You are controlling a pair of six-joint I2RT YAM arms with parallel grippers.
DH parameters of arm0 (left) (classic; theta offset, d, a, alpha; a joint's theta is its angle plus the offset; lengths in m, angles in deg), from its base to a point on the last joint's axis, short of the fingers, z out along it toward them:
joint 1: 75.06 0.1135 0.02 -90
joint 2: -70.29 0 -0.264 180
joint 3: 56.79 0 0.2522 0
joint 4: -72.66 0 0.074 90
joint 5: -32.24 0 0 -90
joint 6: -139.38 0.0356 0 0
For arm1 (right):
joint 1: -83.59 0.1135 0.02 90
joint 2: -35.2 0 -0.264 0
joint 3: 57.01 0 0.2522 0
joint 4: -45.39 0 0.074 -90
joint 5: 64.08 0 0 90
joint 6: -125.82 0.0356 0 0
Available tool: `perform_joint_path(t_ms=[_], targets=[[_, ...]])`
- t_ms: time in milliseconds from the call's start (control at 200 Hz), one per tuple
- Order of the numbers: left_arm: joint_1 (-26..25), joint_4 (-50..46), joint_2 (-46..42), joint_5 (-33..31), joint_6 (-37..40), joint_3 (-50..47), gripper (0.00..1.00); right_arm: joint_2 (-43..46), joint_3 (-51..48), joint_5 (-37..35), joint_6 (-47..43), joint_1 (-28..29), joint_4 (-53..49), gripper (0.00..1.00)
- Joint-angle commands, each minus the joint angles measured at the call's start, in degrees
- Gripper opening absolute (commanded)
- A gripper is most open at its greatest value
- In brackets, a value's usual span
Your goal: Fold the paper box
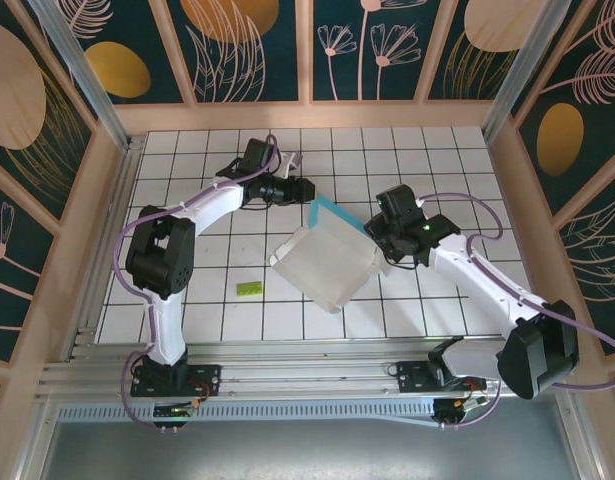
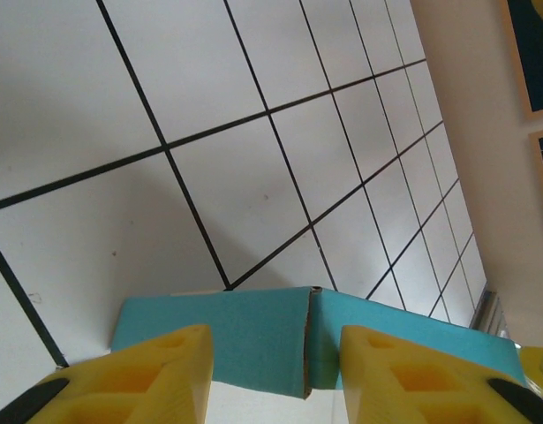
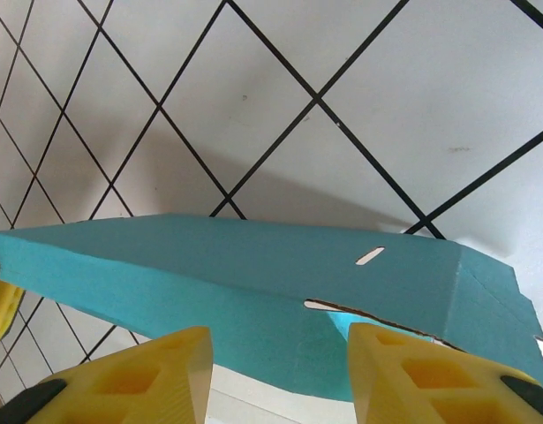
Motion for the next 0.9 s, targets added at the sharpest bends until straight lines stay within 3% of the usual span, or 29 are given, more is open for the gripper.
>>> perform_joint_path(t_ms=[0,235,380,631,766,896], targets=[[0.01,2.61,-1.32,2.96,-1.97,-3.04,0.42,-0.02,-1.84,-1.13,1.61,-0.23,1.62,0.45],[-0.08,7.22,-4.25,4.95,-4.01,-8.85,0.4,-0.53,-3.87,-1.47,0.1,-0.49,5.43,0.34],[-0.21,10.07,-6.72,4.31,-5.67,-12.85,0.39,-1.11,-3.97,-3.45,-2.51,-0.65,5.87,0.32],[-1.99,19.66,-12.55,2.63,-11.4,-21.45,0.39,-2.38,-4.28,-5.88,-15.32,-2.15,9.38,0.3],[-3.41,22.67,-16.79,-2.23,-13.86,-25.25,0.45,-3.59,-4.33,-5.66,-25.72,-2.37,11.86,0.3],[-3.49,22.17,-22.75,-10.4,-14.33,-27.92,0.5,-4.02,-4.56,-6.69,-28.04,-2.37,10.67,0.29]])
